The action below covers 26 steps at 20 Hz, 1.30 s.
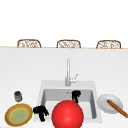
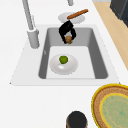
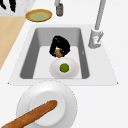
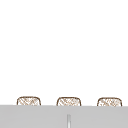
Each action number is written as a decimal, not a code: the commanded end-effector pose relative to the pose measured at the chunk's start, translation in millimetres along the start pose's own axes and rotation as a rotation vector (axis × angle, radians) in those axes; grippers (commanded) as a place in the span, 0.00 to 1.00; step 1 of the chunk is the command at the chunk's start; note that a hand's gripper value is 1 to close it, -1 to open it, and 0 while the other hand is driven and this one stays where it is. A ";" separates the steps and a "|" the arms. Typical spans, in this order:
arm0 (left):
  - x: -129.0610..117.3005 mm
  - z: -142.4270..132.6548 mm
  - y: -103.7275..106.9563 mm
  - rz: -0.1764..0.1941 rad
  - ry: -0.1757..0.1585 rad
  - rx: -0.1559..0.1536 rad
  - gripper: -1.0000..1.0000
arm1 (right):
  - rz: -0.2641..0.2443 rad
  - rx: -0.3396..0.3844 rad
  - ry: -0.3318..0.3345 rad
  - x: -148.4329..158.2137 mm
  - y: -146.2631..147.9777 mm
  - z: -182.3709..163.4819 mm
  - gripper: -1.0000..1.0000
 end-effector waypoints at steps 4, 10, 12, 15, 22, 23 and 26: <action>0.0 0.0 0.0 0.000 0.000 0.000 0.50 | 0.012 0.033 0.026 35.5 48.7 -27.3 1.00; 0.0 0.0 0.0 0.000 0.000 0.000 0.50 | -0.022 0.040 0.023 42.0 90.2 -59.2 1.00; 0.0 0.0 0.0 0.000 0.000 0.000 0.50 | -0.044 0.011 0.048 36.8 96.9 -73.8 1.00; 0.0 0.0 0.0 0.000 0.000 0.000 0.50 | -0.082 0.010 0.063 36.7 119.0 -87.5 1.00; 0.0 0.0 0.0 0.000 0.000 0.000 0.50 | -0.139 0.079 -0.011 43.1 114.7 -127.4 1.00; 0.0 0.0 0.0 0.000 0.000 0.000 0.50 | -0.176 0.087 -0.040 45.3 113.7 -131.2 1.00; 0.0 0.0 0.0 0.000 0.000 0.000 0.50 | -0.251 0.071 -0.150 50.1 113.1 -136.1 0.00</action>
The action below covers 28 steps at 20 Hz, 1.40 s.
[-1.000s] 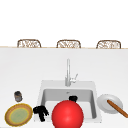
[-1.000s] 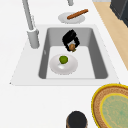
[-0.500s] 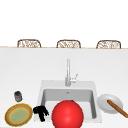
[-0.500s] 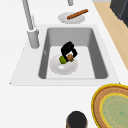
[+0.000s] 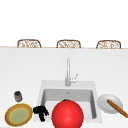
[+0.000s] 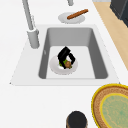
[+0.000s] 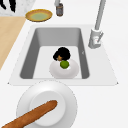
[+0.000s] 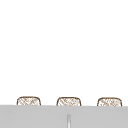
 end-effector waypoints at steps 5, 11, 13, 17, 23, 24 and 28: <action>0.0 0.0 0.0 0.000 0.000 0.000 0.50 | -0.052 -0.184 -0.077 -10.3 -14.3 -1.5 0.00; 0.0 0.0 0.0 0.000 0.000 0.000 0.50 | 0.031 -0.263 -0.108 -10.6 -32.0 13.9 0.00; 0.0 0.0 0.0 0.000 0.000 0.000 0.50 | 0.030 -0.254 -0.096 -7.3 -28.5 11.0 0.00; 0.0 0.0 0.0 0.000 0.000 0.000 0.50 | -0.032 -0.268 -0.116 -10.5 -34.5 9.8 0.00; 0.0 0.0 0.0 0.000 0.000 0.000 0.50 | 0.053 -0.270 -0.082 -15.7 -38.5 29.7 0.00; 0.0 0.0 0.0 0.000 0.000 0.000 0.50 | 0.065 -0.274 -0.077 -15.5 -39.7 33.3 0.00; 0.0 0.0 0.0 0.000 0.000 0.000 0.50 | 0.081 -0.288 -0.063 -28.6 -50.3 59.5 0.00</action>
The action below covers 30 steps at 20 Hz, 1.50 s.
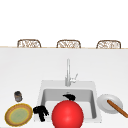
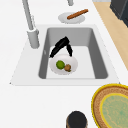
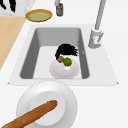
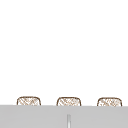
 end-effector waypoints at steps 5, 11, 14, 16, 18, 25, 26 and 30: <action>0.0 0.0 0.0 0.000 0.000 0.000 0.50 | 0.097 -0.016 0.055 -17.9 -28.3 38.6 0.00; 0.0 0.0 0.0 0.000 0.000 0.000 0.50 | 0.127 -0.034 0.089 -32.2 -45.0 66.1 0.00; 0.0 0.0 0.0 0.000 0.000 0.000 0.50 | 0.142 -0.049 0.100 -40.1 -52.9 81.3 0.00; 0.0 0.0 0.0 0.000 0.000 0.000 0.50 | 0.151 -0.061 0.108 -45.2 -57.5 93.3 0.00; 0.0 0.0 0.0 0.000 0.000 0.000 0.50 | 0.158 -0.066 0.118 -49.4 -62.2 107.3 0.00; 0.0 0.0 0.0 0.000 0.000 0.000 0.50 | 0.187 -0.090 0.137 -64.2 -73.3 161.7 0.00; 0.0 0.0 0.0 0.000 0.000 0.000 0.50 | 0.190 -0.099 0.133 -66.4 -72.3 171.3 0.00; 0.0 0.0 0.0 0.000 0.000 0.000 0.50 | 0.193 -0.127 0.133 -66.4 -71.6 207.2 0.00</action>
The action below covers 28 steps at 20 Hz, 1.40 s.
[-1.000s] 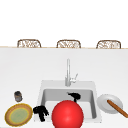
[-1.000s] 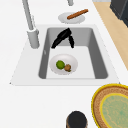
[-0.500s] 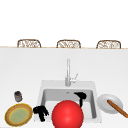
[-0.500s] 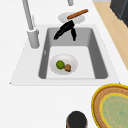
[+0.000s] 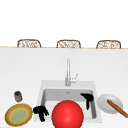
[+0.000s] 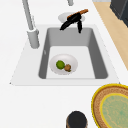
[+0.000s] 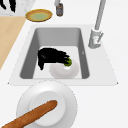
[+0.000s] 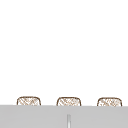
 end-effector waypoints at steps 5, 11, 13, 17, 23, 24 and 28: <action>0.0 0.0 0.0 0.000 0.000 0.000 0.50 | 0.075 -0.013 0.059 1.9 -1.3 61.9 0.00; 0.0 0.0 0.0 0.000 0.000 0.000 0.50 | 0.088 0.006 0.089 5.4 1.4 101.8 0.00; 0.0 0.0 0.0 0.000 0.000 0.000 0.50 | 0.089 0.006 0.094 8.1 2.7 113.5 0.00; 0.0 0.0 0.0 0.000 0.000 0.000 0.50 | 0.127 0.018 0.106 14.7 7.5 138.0 0.00; 0.0 0.0 0.0 0.000 0.000 0.000 0.50 | 0.171 0.030 0.126 26.1 8.8 173.2 0.00; 0.0 0.0 0.0 0.000 0.000 0.000 0.50 | 0.183 0.038 0.127 28.0 6.1 178.4 0.00; 0.0 0.0 0.0 0.000 0.000 0.000 0.50 | 0.138 0.015 0.107 26.3 9.5 179.1 0.00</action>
